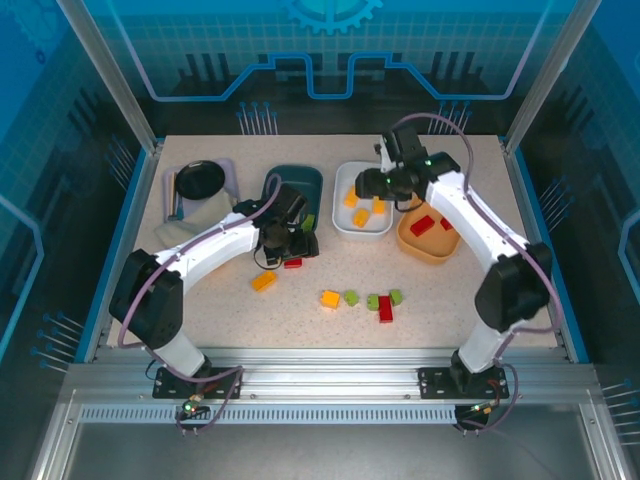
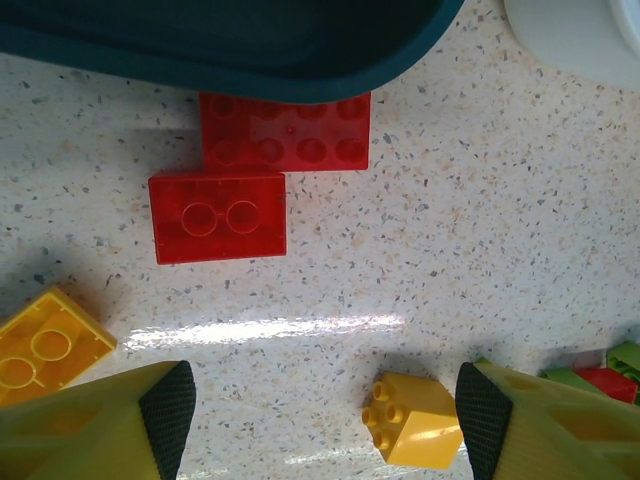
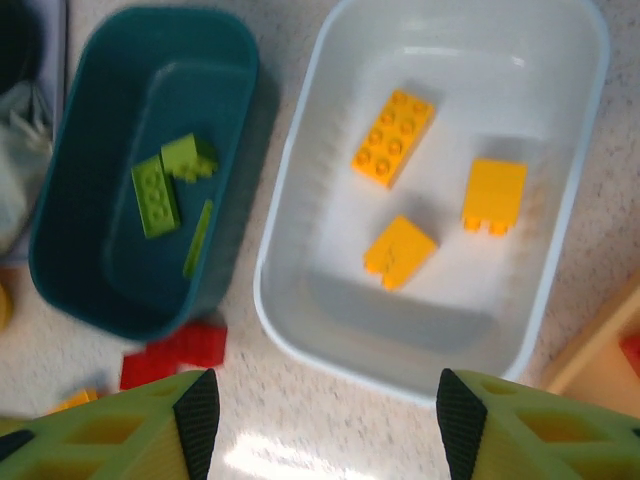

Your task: Sort the legos into containers by color

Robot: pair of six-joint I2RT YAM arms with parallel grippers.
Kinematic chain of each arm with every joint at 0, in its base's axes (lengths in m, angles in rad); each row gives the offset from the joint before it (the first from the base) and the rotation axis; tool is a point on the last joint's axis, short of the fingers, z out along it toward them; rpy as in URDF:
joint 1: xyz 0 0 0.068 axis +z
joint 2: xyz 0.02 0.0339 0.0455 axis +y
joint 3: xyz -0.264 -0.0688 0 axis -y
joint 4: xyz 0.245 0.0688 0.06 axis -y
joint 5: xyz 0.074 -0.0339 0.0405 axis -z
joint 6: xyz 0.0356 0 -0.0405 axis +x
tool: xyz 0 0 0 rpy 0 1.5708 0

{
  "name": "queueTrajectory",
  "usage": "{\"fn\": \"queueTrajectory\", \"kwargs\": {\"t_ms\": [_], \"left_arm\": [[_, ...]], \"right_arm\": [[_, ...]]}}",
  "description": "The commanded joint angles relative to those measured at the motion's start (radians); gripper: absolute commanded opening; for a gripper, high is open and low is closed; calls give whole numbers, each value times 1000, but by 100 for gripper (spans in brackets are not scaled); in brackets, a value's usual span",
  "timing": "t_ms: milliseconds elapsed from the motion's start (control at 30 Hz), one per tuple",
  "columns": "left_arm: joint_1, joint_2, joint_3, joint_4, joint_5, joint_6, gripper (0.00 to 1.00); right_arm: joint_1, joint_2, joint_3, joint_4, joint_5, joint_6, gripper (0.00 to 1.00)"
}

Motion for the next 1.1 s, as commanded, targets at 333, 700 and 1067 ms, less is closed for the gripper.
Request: {"fn": "queueTrajectory", "kwargs": {"t_ms": [333, 700, 1067], "left_arm": [[-135, 74, 112, -53, 64, 117, 71], [-136, -37, 9, -31, -21, -76, 65], [-231, 165, 199, -63, 122, 152, 49]], "right_arm": [[72, -346, -377, -203, -28, -117, 62], [310, -254, -432, -179, -11, -148, 57], [299, -546, -553, -89, 100, -26, 53]]}}
